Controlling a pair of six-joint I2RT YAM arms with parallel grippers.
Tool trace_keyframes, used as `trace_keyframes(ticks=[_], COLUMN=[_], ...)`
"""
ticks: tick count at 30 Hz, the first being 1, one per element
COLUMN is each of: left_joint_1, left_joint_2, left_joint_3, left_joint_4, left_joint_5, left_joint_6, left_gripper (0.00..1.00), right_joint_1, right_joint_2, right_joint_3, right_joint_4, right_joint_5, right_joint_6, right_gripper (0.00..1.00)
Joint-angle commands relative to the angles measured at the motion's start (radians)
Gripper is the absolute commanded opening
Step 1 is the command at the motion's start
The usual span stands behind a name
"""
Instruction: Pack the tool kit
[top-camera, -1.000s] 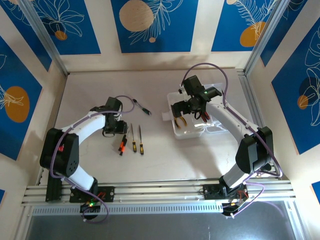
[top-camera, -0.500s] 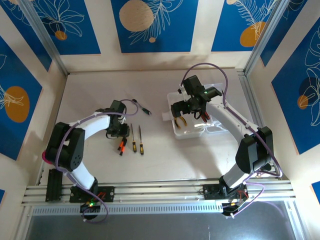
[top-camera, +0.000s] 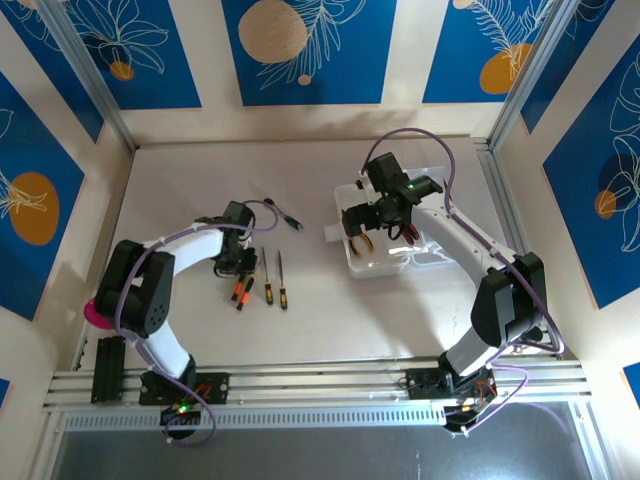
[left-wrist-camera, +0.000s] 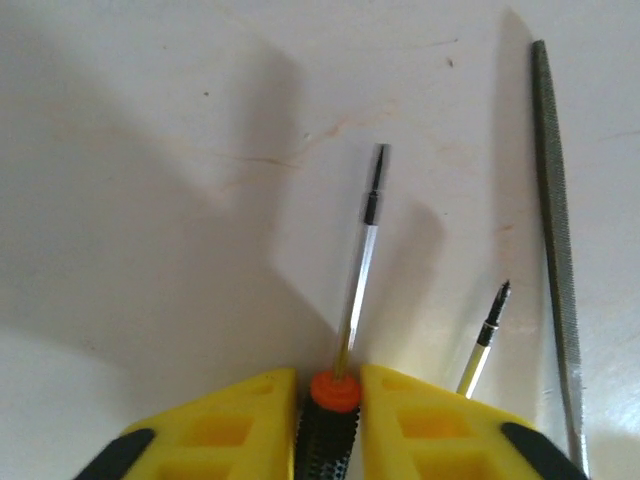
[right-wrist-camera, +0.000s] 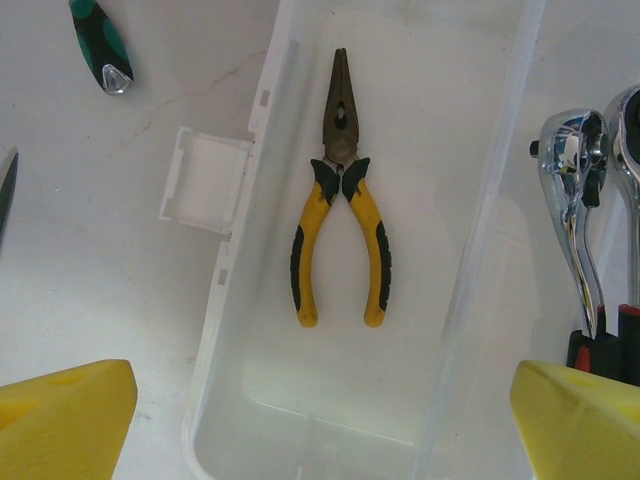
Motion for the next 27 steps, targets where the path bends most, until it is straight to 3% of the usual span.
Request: trace_keyframes(ticks=[1,6,15,18,23,27], left_joint_1=[-0.008,-0.007,-0.006,-0.007,-0.018,-0.058], left_joint_2=[0.056,0.064,-0.092,-0.177,-0.274,-0.302], left_joint_3=[0.001,0.021,0.117,0.182,0.266,0.284], left_joint_4=[-0.017,-0.031,-0.105,-0.099,0.064,0.229], left_joint_5=[-0.032,-0.044,0.005,0.120,0.462,0.569], left_joint_6=[0.002,0.012,0.028,0.018,-0.075,-0.176], left_gripper=[0.16,0.00,0.00,0.00,0.00,0.00], right_joint_1=[-0.005,-0.012,-0.035,-0.029,0.012,0.049], right_joint_2=[-0.013,-0.038,-0.120,-0.168,-0.237,-0.255], right_joint_3=[-0.013,-0.028,-0.056,-0.101,-0.213,-0.280], right_joint_4=[0.003,0.006,0.038,0.106,0.311,0.478], right_joint_5=[-0.025,-0.028,-0.171,-0.307,-0.468,-0.538], right_joint_6=[0.008,0.008,0.010,0.013,0.078,0.123], right_gripper=[0.96,0.96,0.99,0.99,0.99,0.99])
